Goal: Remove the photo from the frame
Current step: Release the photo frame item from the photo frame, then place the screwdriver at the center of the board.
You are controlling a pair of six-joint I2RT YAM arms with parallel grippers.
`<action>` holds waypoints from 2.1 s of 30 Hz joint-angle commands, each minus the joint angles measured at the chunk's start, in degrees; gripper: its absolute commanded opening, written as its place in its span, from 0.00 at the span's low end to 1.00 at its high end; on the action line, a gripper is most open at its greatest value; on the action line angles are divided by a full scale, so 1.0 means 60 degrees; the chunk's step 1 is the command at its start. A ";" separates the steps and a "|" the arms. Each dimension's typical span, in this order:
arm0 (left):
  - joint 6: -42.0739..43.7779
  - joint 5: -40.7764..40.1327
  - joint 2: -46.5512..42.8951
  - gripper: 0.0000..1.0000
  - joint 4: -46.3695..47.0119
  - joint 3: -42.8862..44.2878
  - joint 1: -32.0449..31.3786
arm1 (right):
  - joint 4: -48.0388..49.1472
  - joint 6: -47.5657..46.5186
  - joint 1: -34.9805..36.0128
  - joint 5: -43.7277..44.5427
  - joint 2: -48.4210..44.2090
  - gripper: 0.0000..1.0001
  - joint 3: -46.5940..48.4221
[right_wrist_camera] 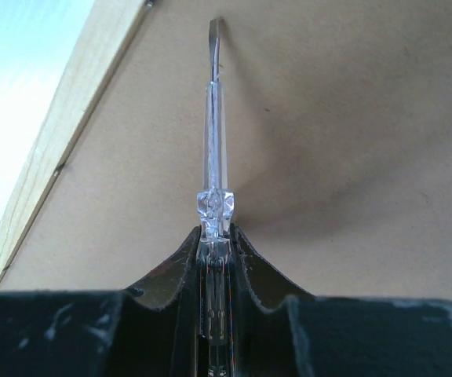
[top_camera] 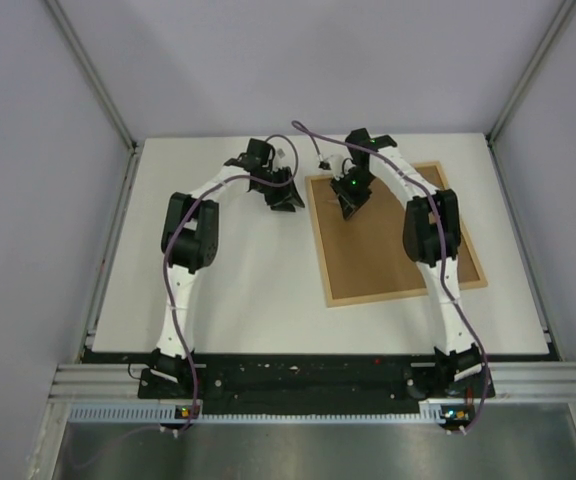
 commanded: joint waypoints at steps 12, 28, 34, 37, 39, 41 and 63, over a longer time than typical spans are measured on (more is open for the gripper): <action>-0.0304 0.0408 0.0967 0.45 -0.0050 0.0798 -0.0234 | -0.0840 -0.0540 0.0916 0.0669 0.0503 0.00 0.1077; -0.0157 0.0102 0.1071 0.46 -0.0285 0.0974 -0.0556 | -0.0225 -0.0291 0.1575 0.1208 -0.0639 0.00 0.0740; -0.0084 -0.0396 0.0998 0.46 -0.0446 0.1106 -0.0586 | 0.0053 0.0001 0.1151 0.1721 -0.1898 0.00 -0.0313; -0.0084 -0.0659 0.1012 0.47 -0.0548 0.1179 -0.0571 | 0.0288 0.0309 0.0669 0.1797 -0.2615 0.00 -0.0899; -0.0040 -0.0850 0.1027 0.47 -0.0621 0.1252 -0.0629 | 0.0478 0.0383 0.0317 0.1607 -0.3084 0.00 -0.1396; 0.0018 -0.1128 0.1056 0.47 -0.0768 0.1369 -0.0644 | 0.0741 0.0369 -0.0020 0.1518 -0.3582 0.00 -0.2142; 0.0487 -0.3165 0.1539 0.47 -0.1939 0.2599 -0.1171 | 0.2090 0.0647 -0.0725 0.0302 -0.7583 0.00 -0.6364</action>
